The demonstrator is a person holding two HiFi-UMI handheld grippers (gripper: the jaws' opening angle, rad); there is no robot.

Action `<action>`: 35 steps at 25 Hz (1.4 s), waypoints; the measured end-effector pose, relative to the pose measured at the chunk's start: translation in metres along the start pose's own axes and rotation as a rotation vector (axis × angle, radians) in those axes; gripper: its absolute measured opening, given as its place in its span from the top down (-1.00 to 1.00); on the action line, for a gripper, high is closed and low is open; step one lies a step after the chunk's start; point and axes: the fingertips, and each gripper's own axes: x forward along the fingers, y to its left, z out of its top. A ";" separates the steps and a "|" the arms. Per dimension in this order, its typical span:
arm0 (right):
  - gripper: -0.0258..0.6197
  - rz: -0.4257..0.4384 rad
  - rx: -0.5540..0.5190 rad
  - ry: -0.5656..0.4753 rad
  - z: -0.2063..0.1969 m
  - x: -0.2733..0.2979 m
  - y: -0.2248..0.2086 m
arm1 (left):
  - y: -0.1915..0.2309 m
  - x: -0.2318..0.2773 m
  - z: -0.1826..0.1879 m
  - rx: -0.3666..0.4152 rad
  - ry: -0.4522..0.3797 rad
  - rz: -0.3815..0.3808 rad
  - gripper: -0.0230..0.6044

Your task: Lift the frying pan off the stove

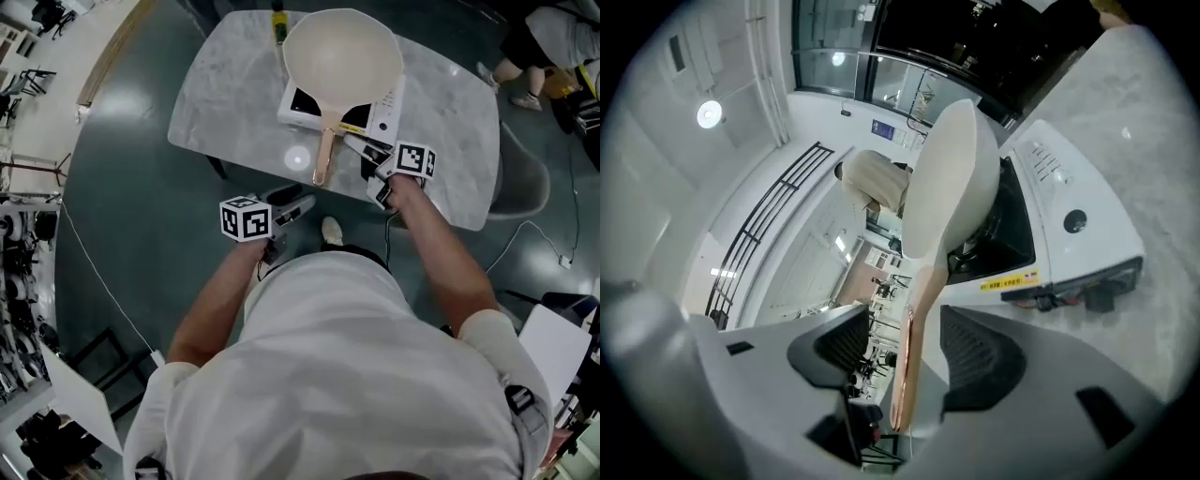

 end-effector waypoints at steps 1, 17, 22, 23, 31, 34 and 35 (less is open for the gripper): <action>0.16 0.006 0.012 0.018 0.007 0.009 -0.006 | 0.007 0.008 0.004 -0.015 -0.005 0.010 0.16; 0.31 0.156 0.151 0.115 0.035 0.101 -0.028 | 0.026 0.085 0.020 -0.141 0.048 -0.087 0.26; 0.41 0.133 0.131 0.129 0.023 0.101 -0.017 | 0.025 0.071 0.016 -0.125 0.048 -0.057 0.50; 0.42 0.135 0.127 0.132 0.031 0.101 -0.019 | 0.024 0.077 0.022 -0.123 0.037 -0.059 0.50; 0.41 0.160 0.113 0.143 0.051 0.088 -0.007 | 0.003 0.088 0.041 -0.117 -0.036 -0.097 0.51; 0.41 0.173 0.072 0.152 0.029 0.093 0.023 | -0.006 0.055 0.034 -0.098 -0.067 -0.117 0.51; 0.41 0.173 0.061 0.154 0.019 0.096 0.033 | -0.008 0.041 0.031 -0.093 -0.077 -0.122 0.51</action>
